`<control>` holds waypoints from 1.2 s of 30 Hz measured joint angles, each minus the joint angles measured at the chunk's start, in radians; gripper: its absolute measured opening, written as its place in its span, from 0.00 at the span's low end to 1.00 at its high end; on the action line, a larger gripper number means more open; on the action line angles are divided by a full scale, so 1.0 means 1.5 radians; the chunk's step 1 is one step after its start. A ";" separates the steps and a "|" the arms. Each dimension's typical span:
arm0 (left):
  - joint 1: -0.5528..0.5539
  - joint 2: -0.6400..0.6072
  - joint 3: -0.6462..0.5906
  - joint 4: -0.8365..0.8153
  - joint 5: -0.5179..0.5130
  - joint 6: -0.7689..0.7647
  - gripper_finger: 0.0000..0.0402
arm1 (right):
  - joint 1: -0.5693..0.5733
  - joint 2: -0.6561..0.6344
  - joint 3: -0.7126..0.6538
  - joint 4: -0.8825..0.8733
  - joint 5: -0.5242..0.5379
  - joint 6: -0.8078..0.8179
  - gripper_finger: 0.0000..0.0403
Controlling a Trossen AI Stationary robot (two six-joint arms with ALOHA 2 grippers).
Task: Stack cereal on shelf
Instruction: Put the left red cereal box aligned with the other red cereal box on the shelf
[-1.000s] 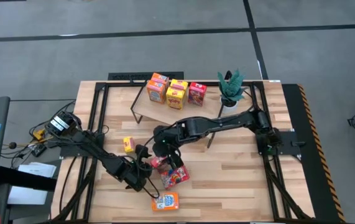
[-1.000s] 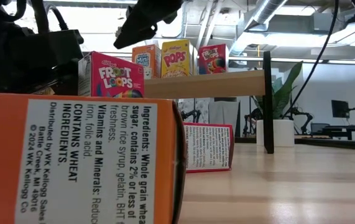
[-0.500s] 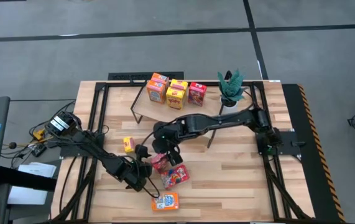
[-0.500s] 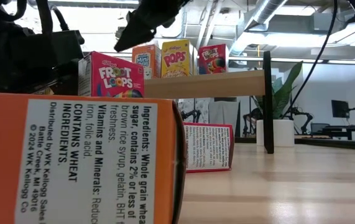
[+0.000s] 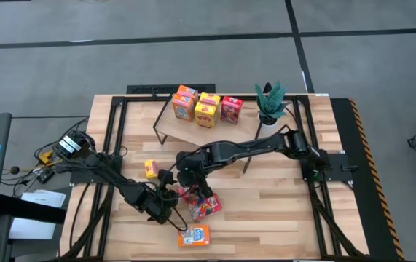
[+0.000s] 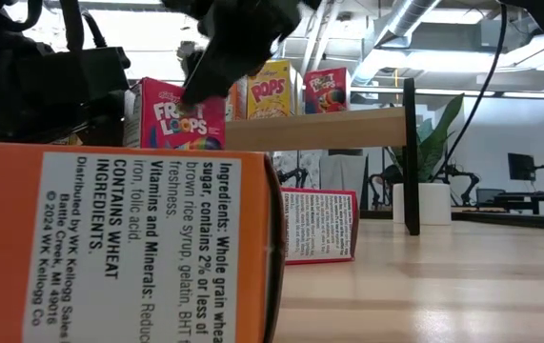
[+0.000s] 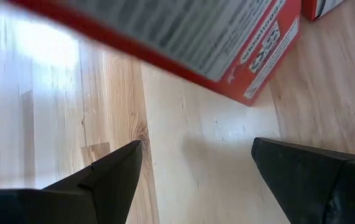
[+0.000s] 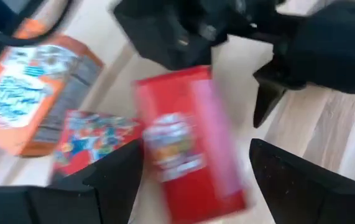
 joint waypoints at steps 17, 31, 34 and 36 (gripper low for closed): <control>0.000 0.000 0.000 -0.002 -0.001 0.002 0.75 | -0.001 -0.024 0.001 -0.040 -0.002 0.006 0.76; 0.000 0.000 0.000 -0.002 -0.003 0.002 0.75 | -0.002 -0.023 0.001 -0.040 -0.002 0.022 0.65; 0.000 0.000 0.000 -0.002 -0.003 0.001 0.75 | -0.001 -0.023 0.001 -0.043 -0.002 0.022 0.64; 0.000 0.000 0.000 -0.002 -0.003 0.001 0.75 | -0.001 -0.023 0.001 -0.043 -0.001 0.023 0.64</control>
